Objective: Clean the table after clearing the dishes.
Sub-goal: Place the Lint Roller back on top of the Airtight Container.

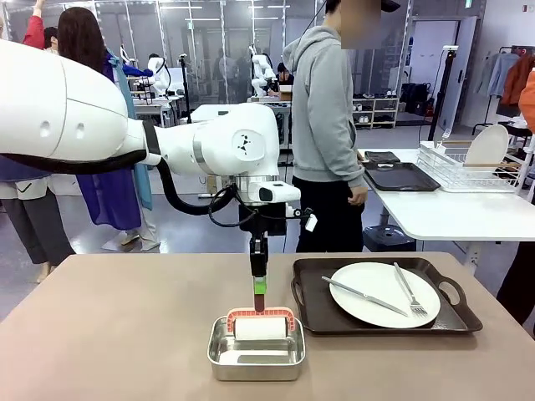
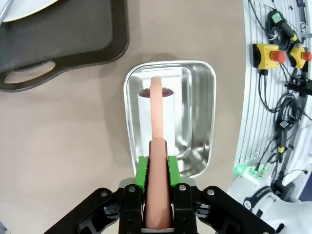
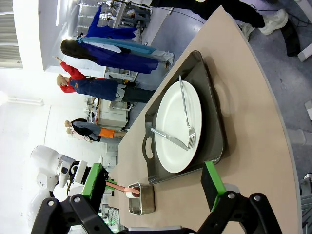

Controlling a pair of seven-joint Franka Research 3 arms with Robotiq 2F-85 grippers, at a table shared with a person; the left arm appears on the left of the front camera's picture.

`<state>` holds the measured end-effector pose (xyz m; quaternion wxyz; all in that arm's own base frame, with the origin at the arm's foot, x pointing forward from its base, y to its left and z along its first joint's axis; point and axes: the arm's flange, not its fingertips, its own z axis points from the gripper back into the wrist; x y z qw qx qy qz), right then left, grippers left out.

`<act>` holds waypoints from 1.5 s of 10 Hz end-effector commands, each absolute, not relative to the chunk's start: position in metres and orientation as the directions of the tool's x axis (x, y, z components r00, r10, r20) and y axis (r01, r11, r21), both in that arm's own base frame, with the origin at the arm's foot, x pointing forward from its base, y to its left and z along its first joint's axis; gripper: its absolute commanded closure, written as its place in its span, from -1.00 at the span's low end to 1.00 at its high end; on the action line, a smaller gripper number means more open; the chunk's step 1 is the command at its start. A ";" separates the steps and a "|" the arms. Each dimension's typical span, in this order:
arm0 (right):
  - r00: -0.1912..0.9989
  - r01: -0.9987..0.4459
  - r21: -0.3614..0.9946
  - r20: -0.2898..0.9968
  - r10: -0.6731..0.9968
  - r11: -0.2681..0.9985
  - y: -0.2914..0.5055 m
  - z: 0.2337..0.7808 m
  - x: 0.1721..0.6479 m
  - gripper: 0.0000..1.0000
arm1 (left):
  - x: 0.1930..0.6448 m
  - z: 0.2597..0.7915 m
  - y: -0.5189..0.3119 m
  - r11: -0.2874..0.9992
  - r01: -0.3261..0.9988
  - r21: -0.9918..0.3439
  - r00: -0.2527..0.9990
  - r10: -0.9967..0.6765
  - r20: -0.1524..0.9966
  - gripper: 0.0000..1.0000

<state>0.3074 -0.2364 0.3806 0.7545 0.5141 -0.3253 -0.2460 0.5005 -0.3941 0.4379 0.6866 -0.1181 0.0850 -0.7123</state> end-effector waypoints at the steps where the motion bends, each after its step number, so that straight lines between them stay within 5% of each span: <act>1: 0.663 0.027 0.939 0.239 -0.709 0.343 -0.235 0.382 0.305 -1.00 | 0.519 0.434 -0.395 -0.039 0.946 -0.322 -0.040 -0.999 0.006 0.59; 5: 0.663 0.027 0.939 0.239 -0.709 0.343 -0.235 0.382 0.305 -1.00 | 0.540 0.406 -0.397 -0.044 0.922 -0.384 -0.056 -0.998 -0.020 0.59; 10: 0.663 0.027 0.939 0.239 -0.709 0.343 -0.235 0.382 0.305 -1.00 | 0.539 0.407 -0.394 -0.098 0.922 -0.376 -0.103 -0.995 0.007 -0.86; 11: 0.663 0.027 0.939 0.239 -0.709 0.343 -0.235 0.382 0.305 -1.00 | 0.538 0.408 -0.393 -0.097 0.921 -0.378 -0.102 -0.995 0.005 -1.00; 15: 0.663 0.027 0.939 0.239 -0.709 0.343 -0.235 0.382 0.305 -1.00 | 0.532 0.411 -0.386 -0.077 0.926 -0.369 -0.077 -0.997 0.016 -1.00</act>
